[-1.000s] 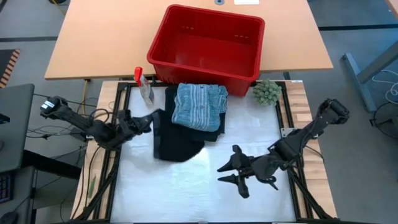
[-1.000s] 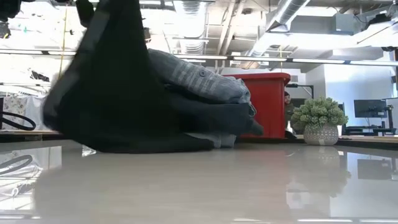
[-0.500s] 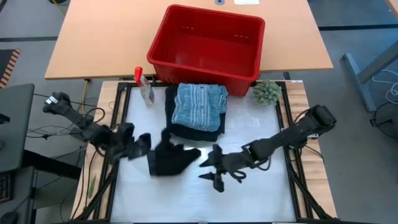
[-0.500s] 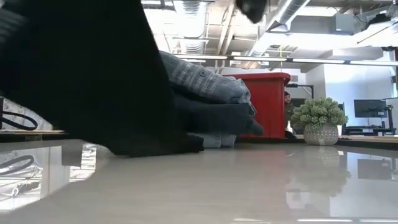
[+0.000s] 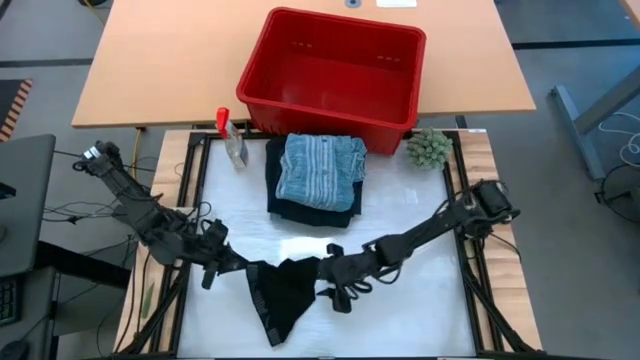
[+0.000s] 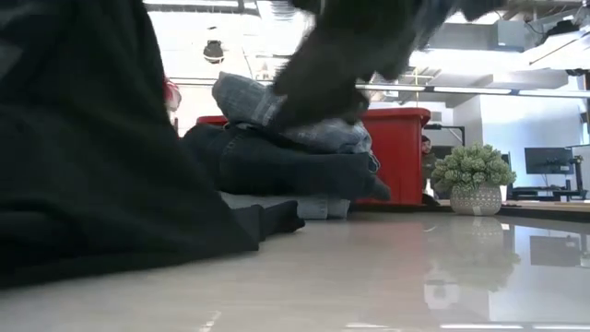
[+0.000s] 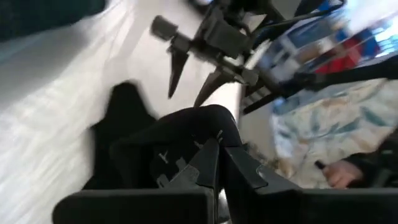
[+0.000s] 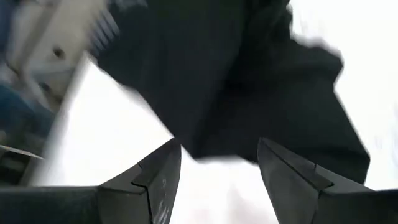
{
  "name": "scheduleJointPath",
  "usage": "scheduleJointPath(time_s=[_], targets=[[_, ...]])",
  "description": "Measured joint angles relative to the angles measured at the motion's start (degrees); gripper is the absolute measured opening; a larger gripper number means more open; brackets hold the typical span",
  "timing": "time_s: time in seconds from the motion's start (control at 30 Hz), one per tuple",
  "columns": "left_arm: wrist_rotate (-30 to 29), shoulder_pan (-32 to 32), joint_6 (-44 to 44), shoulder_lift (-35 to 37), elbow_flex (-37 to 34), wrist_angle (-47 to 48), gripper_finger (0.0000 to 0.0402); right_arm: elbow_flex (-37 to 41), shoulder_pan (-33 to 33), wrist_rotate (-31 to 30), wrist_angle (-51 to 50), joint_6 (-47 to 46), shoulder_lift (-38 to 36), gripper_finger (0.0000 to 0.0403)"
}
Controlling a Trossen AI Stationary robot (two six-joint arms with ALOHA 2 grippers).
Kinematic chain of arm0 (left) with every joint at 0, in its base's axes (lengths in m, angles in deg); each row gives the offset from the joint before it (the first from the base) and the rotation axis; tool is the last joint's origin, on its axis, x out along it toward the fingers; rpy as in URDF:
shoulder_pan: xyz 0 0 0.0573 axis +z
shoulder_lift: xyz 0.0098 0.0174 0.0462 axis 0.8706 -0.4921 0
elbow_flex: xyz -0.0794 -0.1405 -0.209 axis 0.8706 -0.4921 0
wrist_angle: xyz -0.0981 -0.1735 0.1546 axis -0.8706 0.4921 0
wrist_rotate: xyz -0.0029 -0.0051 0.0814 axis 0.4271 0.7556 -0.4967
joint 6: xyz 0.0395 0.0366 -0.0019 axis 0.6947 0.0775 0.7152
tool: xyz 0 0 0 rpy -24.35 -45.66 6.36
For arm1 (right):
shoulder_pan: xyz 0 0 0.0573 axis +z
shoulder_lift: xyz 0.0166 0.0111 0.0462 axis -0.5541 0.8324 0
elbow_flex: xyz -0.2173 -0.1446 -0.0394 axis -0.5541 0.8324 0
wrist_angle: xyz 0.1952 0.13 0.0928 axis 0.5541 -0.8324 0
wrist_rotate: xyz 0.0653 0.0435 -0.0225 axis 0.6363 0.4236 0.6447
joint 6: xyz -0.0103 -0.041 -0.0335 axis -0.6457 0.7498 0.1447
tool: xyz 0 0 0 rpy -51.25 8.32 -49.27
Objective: Fold Laundry from Bin
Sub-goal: Fold the black underwear from the red laundry
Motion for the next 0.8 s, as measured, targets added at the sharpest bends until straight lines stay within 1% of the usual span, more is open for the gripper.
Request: scheduleJointPath(time_s=[0.1, 0.23, 0.37, 0.47, 0.6, 0.67, 0.7, 0.77, 0.8], targets=[[1.74, -0.41, -3.07, 0.00, -0.02, 4.26, 0.0000, -0.10, -0.85, 0.01, -1.14, 1.34, 2.78, 0.0238], [4.89, -1.29, -3.53, 0.04, -0.02, 7.08, 0.0000, -1.57, -2.21, -0.14, -0.41, 3.06, 3.73, 0.0238], [4.25, -1.84, -4.12, 0.10, -0.02, 9.06, 0.0000, -1.84, -3.44, -3.80, -1.09, 8.40, 3.89, 0.0238], [2.13, -1.84, -3.84, 0.57, -0.02, 7.19, 0.0000, -1.90, -4.68, -4.02, -2.40, 12.05, 3.91, 0.0238], [1.15, -1.84, 2.22, 2.16, -0.02, 1.68, 0.0000, -1.85, -6.33, -0.33, -2.23, 11.90, 7.38, 0.0236], [0.31, -1.84, 4.55, 3.37, -0.02, -0.88, 0.0000, -2.39, -6.72, 1.25, -2.51, 8.19, 8.61, 0.0221], [-0.42, -1.84, 5.57, 4.18, -0.02, -1.82, 0.0000, -2.58, -6.78, 2.71, -3.50, 5.57, 8.61, 0.0205], [-1.85, -1.84, 7.76, 5.87, -0.04, -4.18, 0.0000, -3.15, -6.28, 5.79, -7.04, 1.46, 8.11, 0.0158], [-2.64, -1.84, 8.98, 6.74, -0.04, -4.95, 0.0000, -3.33, -5.84, 7.67, -8.75, 0.18, 7.61, 0.0127]])
